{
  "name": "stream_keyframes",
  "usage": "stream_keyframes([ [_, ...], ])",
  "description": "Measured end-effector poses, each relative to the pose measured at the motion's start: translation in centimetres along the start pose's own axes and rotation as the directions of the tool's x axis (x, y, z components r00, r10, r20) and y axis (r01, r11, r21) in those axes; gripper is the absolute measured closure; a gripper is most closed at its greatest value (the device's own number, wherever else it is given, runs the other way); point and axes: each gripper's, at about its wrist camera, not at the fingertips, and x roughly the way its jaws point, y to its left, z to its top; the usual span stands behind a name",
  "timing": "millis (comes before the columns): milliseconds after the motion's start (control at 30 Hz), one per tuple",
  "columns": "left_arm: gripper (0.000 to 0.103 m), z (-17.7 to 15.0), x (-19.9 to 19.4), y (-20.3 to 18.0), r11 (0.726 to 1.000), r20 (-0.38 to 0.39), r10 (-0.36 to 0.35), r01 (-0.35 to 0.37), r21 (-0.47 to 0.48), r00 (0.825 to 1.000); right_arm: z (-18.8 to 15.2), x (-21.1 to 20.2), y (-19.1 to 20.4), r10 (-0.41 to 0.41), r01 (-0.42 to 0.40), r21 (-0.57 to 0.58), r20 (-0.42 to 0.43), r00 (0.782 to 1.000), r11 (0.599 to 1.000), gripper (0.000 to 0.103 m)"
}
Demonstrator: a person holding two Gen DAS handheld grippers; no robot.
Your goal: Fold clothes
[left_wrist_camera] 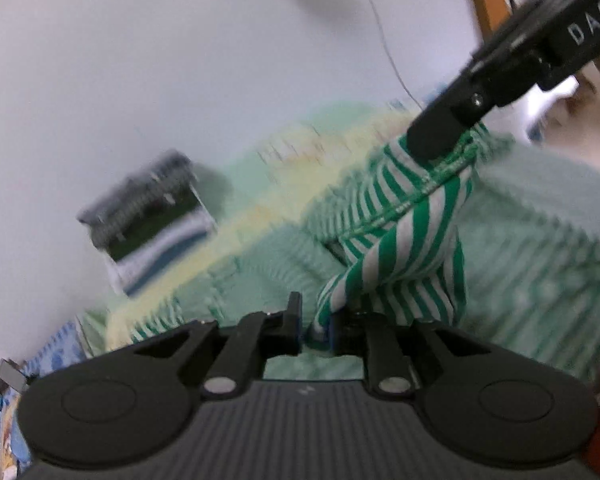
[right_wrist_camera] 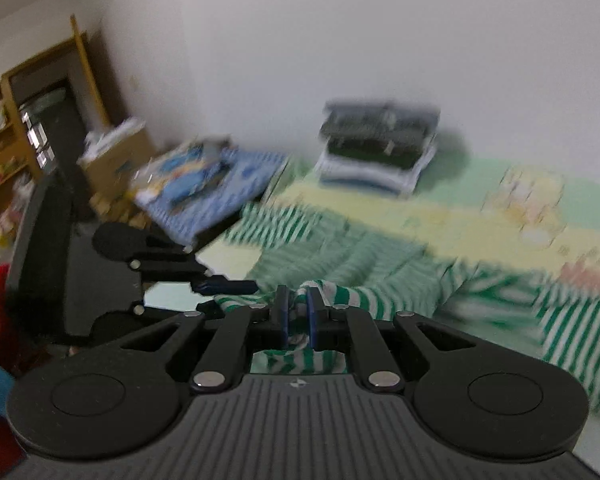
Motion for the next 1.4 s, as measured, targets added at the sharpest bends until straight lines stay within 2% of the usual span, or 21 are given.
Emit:
stream_keyframes([
  [100, 0.081, -1.3, 0.7, -1.1, 0.999, -0.050, -0.001, 0.003, 0.039, 0.999, -2.0, 1.3, -0.1, -0.006, 0.007, 0.012, -0.109, 0.994, 1.000, 0.092],
  [200, 0.077, -3.0, 1.0, -1.5, 0.999, -0.115, -0.016, 0.021, 0.043, 0.993, -4.0, 1.5, -0.4, -0.093, 0.090, -0.026, -0.209, 0.973, 0.996, 0.079],
  [333, 0.068, -5.1, 0.6, -2.0, 0.996, -0.191, -0.028, 0.043, 0.077, 0.981, -5.3, 0.4, -1.5, -0.102, 0.101, -0.019, -0.219, 0.970, 0.995, 0.074],
  [400, 0.059, -5.7, -0.4, -1.9, 0.995, -0.210, -0.043, 0.061, 0.079, 0.977, -5.7, 0.3, -1.8, -0.124, 0.121, -0.024, -0.219, 0.968, 0.992, 0.072],
  [433, 0.057, -5.3, -0.8, -1.8, 0.993, -0.193, -0.053, 0.071, 0.090, 0.980, -5.9, 0.3, -1.9, -0.133, 0.130, -0.025, -0.217, 0.967, 0.991, 0.072],
  [500, 0.045, -4.6, -1.6, -1.6, 0.989, -0.160, -0.073, 0.092, 0.114, 0.984, -6.0, 1.1, -1.9, -0.117, 0.116, -0.014, -0.199, 0.973, 0.993, 0.072],
  [567, 0.041, -3.9, -2.4, -1.5, 0.984, -0.127, -0.095, 0.113, 0.137, 0.987, -6.3, 2.7, -1.8, -0.091, 0.089, -0.018, -0.197, 0.976, 0.996, 0.068],
  [600, 0.039, -3.2, -2.3, -1.5, 0.980, -0.102, -0.130, 0.143, 0.137, 0.986, -6.5, 3.4, -2.1, -0.090, 0.095, 0.017, -0.206, 0.974, 0.995, 0.067],
  [700, 0.034, -1.5, -0.3, -1.4, 0.966, -0.094, -0.250, 0.255, 0.044, 0.964, -7.1, 5.3, -2.9, -0.084, 0.114, 0.120, -0.232, 0.969, 0.986, 0.067],
  [733, 0.034, -1.5, 1.0, -1.4, 0.970, -0.118, -0.240, 0.243, 0.012, 0.964, -7.3, 5.9, -3.2, -0.081, 0.121, 0.154, -0.241, 0.967, 0.981, 0.065],
  [800, 0.037, -1.4, 3.5, -1.3, 0.975, -0.166, -0.222, 0.217, -0.051, 0.961, -7.8, 7.2, -3.8, -0.076, 0.135, 0.221, -0.258, 0.963, 0.966, 0.065],
  [900, 0.039, -1.8, 3.8, -0.5, 0.975, -0.181, -0.212, 0.195, -0.110, 0.960, -8.7, 7.9, -4.3, -0.059, 0.141, 0.289, -0.275, 0.960, 0.947, 0.065],
  [967, 0.039, -2.0, 4.0, 0.0, 0.972, -0.191, -0.206, 0.179, -0.150, 0.960, -9.2, 8.1, -4.6, -0.028, 0.122, 0.336, -0.272, 0.962, 0.934, 0.071],
  [1000, 0.048, -2.1, 4.1, 0.3, 0.971, -0.196, -0.203, 0.171, -0.170, 0.959, -9.4, 8.1, -4.8, -0.013, 0.113, 0.359, -0.270, 0.963, 0.926, 0.074],
  [1033, 0.059, -2.2, 4.2, 0.6, 0.968, -0.201, -0.200, 0.163, -0.189, 0.959, -9.6, 8.1, -5.0, 0.001, 0.104, 0.381, -0.266, 0.964, 0.919, 0.086],
  [1067, 0.082, -2.3, 4.3, 0.8, 0.966, -0.206, -0.198, 0.154, -0.208, 0.958, -9.2, 7.5, -5.0, 0.010, 0.090, 0.386, -0.250, 0.968, 0.918, 0.096],
  [1100, 0.090, -2.4, 4.4, 1.1, 0.963, -0.211, -0.195, 0.146, -0.228, 0.958, -8.9, 6.9, -5.0, 0.019, 0.076, 0.390, -0.234, 0.972, 0.918, 0.097],
  [1333, 0.094, -3.1, 4.9, 3.0, 0.930, -0.247, -0.179, 0.082, -0.358, 0.952, -6.7, 2.4, -5.3, 0.081, -0.023, 0.417, -0.121, 0.989, 0.909, 0.099],
  [1400, 0.094, -2.4, 2.5, 4.2, 0.914, -0.201, -0.181, 0.090, -0.395, 0.963, -6.1, 1.1, -5.4, 0.098, -0.052, 0.422, -0.088, 0.991, 0.905, 0.099],
])
